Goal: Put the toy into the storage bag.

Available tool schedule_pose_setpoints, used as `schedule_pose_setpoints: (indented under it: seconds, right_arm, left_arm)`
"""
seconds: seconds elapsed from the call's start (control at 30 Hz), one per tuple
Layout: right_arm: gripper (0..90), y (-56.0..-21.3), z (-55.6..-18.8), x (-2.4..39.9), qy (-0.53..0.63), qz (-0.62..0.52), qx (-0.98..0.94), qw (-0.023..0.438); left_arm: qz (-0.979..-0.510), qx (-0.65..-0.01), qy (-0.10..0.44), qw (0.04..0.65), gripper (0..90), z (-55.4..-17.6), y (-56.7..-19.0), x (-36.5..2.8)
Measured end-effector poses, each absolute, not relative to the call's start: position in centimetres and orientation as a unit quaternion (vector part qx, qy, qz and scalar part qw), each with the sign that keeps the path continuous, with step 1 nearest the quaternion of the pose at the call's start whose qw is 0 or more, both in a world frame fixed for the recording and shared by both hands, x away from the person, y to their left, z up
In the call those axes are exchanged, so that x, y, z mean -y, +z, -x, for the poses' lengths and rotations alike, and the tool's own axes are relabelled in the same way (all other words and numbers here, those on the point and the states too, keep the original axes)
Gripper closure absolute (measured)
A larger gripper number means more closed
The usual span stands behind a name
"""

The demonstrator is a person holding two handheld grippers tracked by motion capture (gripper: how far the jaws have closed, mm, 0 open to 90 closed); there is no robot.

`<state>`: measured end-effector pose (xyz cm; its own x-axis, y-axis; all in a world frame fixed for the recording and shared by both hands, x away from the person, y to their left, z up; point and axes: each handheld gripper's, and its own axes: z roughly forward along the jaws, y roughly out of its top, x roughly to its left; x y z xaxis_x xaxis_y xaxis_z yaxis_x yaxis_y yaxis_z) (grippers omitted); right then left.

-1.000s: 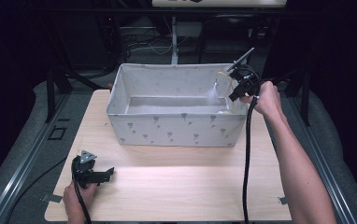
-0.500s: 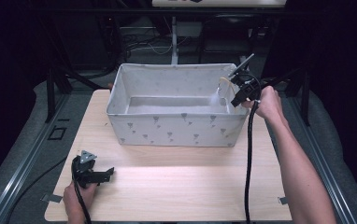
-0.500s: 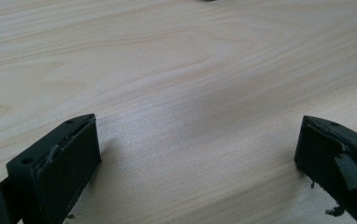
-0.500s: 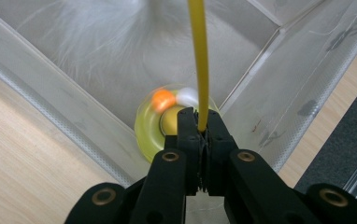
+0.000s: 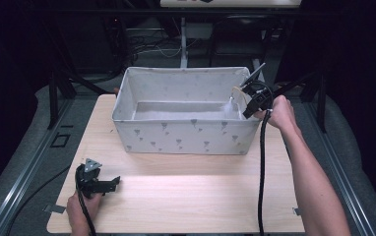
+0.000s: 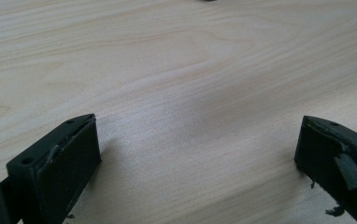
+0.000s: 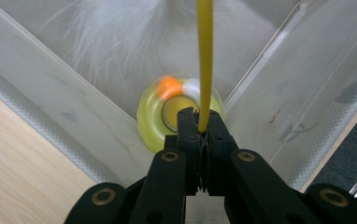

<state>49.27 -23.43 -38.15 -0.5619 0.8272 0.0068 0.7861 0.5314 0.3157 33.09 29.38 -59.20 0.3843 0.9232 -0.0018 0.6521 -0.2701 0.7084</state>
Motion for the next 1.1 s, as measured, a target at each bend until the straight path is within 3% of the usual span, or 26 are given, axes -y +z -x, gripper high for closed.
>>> schedule_pose_setpoints:
  seconds: [0.73,0.93,1.1]
  right_arm:
    - [87.5,-39.7,-49.9,23.8,0.112,-0.472,-0.874,0.042]
    - [86.3,-39.1,-49.8,24.1,0.126,-0.475,-0.87,0.044]
    - [80.2,-37.4,-49.2,24.4,0.157,-0.475,-0.864,0.053]
  left_arm:
    - [-0.769,-0.513,0.211,0.318,0.2,-33.1,-59.2,-29.4]
    - [-0.769,-0.513,0.211,0.318,0.2,-33.1,-59.2,-29.4]
    - [-0.769,-0.513,0.211,0.318,0.2,-33.1,-59.2,-29.4]
